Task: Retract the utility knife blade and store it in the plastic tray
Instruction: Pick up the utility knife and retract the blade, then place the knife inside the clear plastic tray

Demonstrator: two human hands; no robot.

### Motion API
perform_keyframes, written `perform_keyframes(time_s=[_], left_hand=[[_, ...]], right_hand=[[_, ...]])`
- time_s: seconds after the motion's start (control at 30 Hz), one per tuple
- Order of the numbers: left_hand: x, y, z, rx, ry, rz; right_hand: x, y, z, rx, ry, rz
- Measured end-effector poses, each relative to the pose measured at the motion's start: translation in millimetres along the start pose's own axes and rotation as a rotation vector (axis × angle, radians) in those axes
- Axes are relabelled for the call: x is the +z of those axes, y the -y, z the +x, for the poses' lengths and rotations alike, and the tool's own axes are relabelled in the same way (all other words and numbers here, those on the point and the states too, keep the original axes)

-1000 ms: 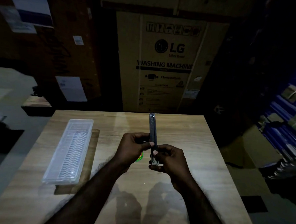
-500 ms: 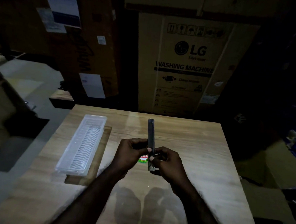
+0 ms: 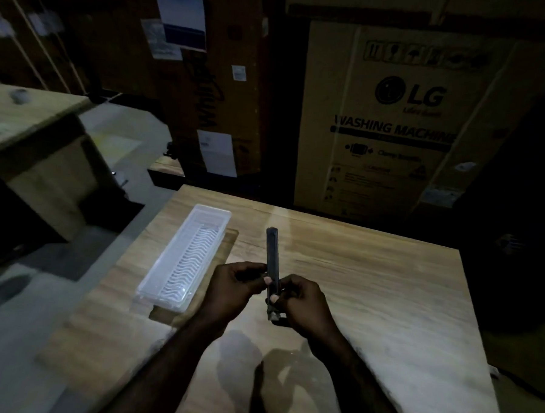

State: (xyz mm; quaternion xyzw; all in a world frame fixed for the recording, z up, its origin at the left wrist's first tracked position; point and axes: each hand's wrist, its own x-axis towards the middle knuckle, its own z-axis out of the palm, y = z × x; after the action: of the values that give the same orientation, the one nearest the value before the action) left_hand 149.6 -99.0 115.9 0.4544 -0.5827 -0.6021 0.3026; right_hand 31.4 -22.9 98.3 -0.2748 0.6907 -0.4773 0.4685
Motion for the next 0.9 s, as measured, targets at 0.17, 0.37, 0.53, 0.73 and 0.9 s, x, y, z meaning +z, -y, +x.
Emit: perform_keyframes(time_s=[0.17,0.37,0.53,0.73,0.9], left_hand=[[-27,11,4,-0.030,-0.104,0.053],[-66,24,14,-0.027,-0.110,0.136],[-104,43,34,0.023,-0.087,0.266],[-159,83,59,0.203,0.038,0.746],[-194,109,64,0.280,0.235,1.036]], right_hand=[[18,2,3,0.060,0.043,0.043],[53,0,15,0.117,0.056,0.022],[87,-2,29,0.164,0.003,-0.001],[131,-12,42,0.220,-0.092,-0.002],[173,-19,52,0.313,-0.176,0.054]])
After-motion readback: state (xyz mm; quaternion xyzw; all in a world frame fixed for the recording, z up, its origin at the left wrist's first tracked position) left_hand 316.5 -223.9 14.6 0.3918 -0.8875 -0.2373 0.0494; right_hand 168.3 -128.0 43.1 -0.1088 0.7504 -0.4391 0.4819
